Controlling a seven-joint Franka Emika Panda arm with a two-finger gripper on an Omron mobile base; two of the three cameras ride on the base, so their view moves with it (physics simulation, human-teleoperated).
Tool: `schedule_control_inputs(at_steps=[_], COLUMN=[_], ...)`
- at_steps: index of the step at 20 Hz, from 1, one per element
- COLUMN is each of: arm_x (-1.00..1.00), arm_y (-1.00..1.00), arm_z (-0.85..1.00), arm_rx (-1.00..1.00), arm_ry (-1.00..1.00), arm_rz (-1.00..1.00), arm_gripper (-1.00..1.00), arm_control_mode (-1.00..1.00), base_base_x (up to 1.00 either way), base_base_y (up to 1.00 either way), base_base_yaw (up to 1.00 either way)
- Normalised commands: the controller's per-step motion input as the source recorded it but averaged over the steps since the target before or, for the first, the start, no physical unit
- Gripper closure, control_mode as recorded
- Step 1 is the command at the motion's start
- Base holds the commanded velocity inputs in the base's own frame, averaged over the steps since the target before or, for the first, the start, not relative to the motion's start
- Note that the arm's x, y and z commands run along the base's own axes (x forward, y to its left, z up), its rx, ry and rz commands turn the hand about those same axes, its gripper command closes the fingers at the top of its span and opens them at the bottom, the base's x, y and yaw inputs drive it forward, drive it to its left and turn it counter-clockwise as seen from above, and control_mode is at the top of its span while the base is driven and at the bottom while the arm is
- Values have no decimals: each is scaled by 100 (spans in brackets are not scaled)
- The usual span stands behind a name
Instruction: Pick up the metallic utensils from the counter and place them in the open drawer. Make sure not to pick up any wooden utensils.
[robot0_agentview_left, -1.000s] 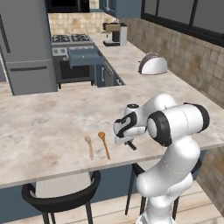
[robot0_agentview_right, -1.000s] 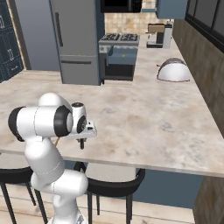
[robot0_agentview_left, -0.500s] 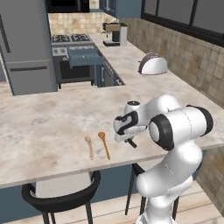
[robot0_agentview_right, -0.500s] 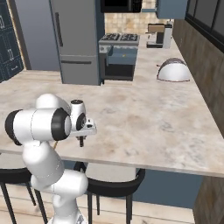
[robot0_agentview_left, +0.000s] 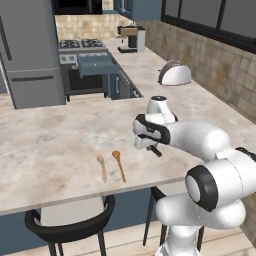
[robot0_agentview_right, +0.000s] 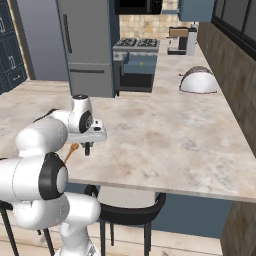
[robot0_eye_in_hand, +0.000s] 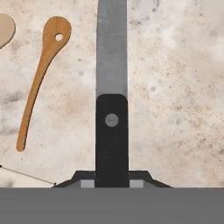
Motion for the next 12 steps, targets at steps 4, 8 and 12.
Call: schedule_control_inputs(at_steps=[4, 8, 12], arm_x=[-66, -83, -94], arm_y=[-8, -10, -16], arm_z=[100, 100, 100], arm_rx=[0, 1, 2], arm_ry=[0, 0, 0], arm_rz=[-2, -3, -5], arm_gripper=[100, 100, 100], arm_control_mode=[-100, -100, -100], base_base_x=[0, 0, 0], base_base_y=[0, 0, 0], base_base_yaw=[0, 0, 0])
